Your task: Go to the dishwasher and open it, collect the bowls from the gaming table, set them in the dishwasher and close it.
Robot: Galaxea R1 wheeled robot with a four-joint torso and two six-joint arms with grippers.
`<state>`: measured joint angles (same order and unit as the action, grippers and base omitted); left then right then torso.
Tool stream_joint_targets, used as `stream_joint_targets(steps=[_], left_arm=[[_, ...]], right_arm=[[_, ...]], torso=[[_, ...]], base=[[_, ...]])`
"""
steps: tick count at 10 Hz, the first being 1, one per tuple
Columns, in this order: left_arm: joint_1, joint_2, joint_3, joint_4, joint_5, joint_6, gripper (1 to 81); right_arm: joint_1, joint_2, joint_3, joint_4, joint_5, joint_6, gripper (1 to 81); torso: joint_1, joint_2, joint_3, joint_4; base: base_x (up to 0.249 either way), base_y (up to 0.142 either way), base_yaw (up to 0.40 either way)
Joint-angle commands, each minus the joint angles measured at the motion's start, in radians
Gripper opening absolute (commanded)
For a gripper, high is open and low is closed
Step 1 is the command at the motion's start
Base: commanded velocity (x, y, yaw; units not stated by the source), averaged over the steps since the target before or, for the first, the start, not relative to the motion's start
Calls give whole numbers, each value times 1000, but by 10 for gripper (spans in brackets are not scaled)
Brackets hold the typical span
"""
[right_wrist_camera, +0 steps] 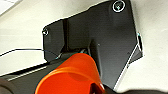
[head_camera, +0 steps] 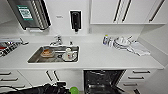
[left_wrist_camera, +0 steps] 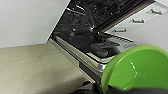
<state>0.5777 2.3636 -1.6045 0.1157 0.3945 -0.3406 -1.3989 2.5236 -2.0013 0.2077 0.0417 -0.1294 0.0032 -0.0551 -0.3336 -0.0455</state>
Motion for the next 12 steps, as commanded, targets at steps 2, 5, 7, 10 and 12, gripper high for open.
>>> stream_joint_targets(steps=[2, 5, 7, 10, 12], left_arm=[[-130, -16, 26, -13, 24, 0, 10], [-141, 59, -34, -10, 23, 0, 10], [-173, 149, -132, -10, 26, 0, 10], [-224, 267, -221, 1, 26, 0, 10], [-268, 324, -265, 10, 61, 2, 10]], right_arm=[[31, -24, 16, 3, -71, 1, 10], [34, -24, 23, 4, -71, 1, 10], [28, -24, 24, 2, -71, 1, 10], [30, -18, 23, 2, -71, 1, 10], [33, 5, 4, 2, -71, 1, 10]], torso=[[0, 0, 0, 0], [1, 1, 0, 0], [1, 1, 0, 0], [1, 1, 0, 0], [1, 1, 0, 0]], base=[[0, 0, 0], [0, 0, 0], [0, 0, 0], [0, 0, 0], [0, 0, 0]])
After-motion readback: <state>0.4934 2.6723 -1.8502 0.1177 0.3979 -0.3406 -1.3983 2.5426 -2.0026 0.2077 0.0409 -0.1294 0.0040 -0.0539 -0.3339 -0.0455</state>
